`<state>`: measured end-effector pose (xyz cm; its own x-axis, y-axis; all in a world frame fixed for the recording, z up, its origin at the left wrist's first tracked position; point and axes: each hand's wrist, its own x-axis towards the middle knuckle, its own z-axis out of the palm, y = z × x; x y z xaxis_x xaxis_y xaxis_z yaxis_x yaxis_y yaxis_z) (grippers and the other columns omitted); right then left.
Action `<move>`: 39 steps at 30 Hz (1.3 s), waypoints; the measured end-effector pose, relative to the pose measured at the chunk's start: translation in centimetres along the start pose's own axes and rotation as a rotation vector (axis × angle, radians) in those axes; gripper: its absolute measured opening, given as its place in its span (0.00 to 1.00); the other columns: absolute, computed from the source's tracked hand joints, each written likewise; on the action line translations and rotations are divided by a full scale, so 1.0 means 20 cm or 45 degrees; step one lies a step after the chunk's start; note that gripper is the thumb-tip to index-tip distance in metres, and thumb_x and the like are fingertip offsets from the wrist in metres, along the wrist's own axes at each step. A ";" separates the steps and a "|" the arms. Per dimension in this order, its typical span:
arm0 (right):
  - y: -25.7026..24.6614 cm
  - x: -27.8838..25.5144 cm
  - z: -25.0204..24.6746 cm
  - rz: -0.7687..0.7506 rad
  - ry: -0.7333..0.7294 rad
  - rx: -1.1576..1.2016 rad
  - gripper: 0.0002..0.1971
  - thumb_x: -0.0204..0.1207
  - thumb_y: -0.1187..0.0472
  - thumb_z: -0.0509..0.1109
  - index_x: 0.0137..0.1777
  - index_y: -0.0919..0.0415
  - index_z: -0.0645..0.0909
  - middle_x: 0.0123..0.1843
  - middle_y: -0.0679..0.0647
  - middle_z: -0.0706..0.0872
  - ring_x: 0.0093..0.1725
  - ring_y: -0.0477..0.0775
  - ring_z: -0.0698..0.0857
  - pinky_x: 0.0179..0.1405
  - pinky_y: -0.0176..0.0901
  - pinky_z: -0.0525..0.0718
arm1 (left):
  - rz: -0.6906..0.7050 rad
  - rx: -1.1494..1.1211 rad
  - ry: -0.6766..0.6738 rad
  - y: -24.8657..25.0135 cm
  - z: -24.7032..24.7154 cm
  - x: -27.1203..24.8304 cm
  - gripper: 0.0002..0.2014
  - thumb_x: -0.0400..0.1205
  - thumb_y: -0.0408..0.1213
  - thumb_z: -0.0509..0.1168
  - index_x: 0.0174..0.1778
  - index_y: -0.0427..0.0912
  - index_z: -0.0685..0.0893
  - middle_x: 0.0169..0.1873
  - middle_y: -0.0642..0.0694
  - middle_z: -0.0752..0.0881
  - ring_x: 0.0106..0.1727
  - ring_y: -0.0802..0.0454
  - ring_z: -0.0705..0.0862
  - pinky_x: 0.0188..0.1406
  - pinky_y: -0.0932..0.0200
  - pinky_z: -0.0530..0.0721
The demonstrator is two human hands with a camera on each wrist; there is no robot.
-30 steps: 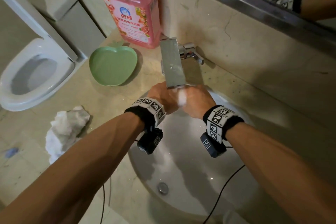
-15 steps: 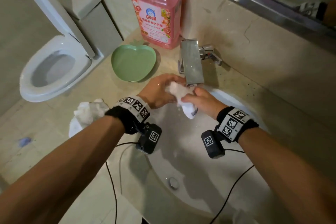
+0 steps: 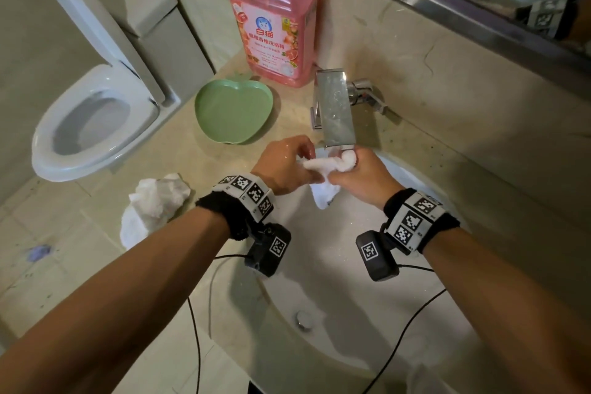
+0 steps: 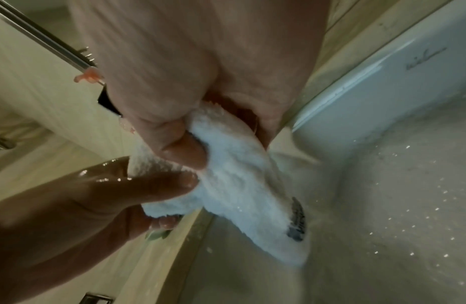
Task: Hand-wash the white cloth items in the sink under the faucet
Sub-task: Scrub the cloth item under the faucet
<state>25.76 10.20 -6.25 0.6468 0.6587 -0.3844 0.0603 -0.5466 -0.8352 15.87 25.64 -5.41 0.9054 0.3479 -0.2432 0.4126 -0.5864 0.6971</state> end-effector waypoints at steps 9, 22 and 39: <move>0.15 -0.01 -0.15 -0.059 0.166 -0.149 0.23 0.66 0.46 0.84 0.53 0.51 0.76 0.49 0.47 0.83 0.47 0.48 0.82 0.46 0.41 0.78 | 0.025 0.181 -0.049 0.01 0.08 0.07 0.14 0.87 0.47 0.63 0.38 0.44 0.77 0.27 0.59 0.70 0.30 0.54 0.72 0.29 0.70 0.67; 0.06 -0.03 0.09 -0.164 0.144 -0.277 0.17 0.72 0.51 0.80 0.56 0.55 0.82 0.51 0.52 0.87 0.52 0.53 0.86 0.45 0.38 0.78 | -0.521 -0.087 -0.023 0.13 0.06 0.07 0.13 0.87 0.38 0.56 0.55 0.32 0.81 0.47 0.35 0.89 0.44 0.38 0.90 0.41 0.53 0.89; 0.06 0.07 -0.06 0.118 0.022 0.421 0.22 0.74 0.82 0.61 0.60 0.61 0.84 0.57 0.61 0.90 0.58 0.60 0.89 0.54 0.61 0.91 | -0.116 -0.155 -0.491 -0.04 0.10 0.12 0.39 0.67 0.47 0.82 0.74 0.49 0.75 0.61 0.57 0.85 0.60 0.57 0.83 0.61 0.60 0.75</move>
<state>27.60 9.95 -7.30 0.6513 0.6036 -0.4599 -0.2469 -0.4046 -0.8806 17.94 25.49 -7.90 0.8463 0.0814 -0.5264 0.4989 -0.4673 0.7299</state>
